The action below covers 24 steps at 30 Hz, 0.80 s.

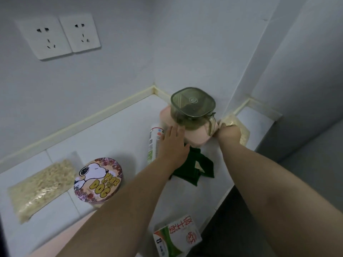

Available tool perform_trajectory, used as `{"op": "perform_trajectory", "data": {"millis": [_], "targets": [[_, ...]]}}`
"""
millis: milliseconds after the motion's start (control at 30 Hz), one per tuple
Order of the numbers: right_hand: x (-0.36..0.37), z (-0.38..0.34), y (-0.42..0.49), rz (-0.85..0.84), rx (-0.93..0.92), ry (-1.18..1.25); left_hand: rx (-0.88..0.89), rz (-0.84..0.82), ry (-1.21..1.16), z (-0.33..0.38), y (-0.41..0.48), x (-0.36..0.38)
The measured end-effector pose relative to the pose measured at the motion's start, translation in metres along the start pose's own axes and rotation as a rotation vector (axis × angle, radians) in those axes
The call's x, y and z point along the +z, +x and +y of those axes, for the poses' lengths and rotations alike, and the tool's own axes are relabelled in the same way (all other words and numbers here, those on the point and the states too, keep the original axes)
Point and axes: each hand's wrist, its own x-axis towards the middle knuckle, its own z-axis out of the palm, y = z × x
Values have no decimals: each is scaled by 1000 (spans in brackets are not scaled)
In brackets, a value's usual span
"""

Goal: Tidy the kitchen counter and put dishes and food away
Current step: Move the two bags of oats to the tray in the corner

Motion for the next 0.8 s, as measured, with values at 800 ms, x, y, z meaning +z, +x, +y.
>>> {"op": "perform_trajectory", "data": {"millis": [800], "targets": [[-70,-11,-100,105,36,446,55,-55,-161,1,-72,-50]]}}
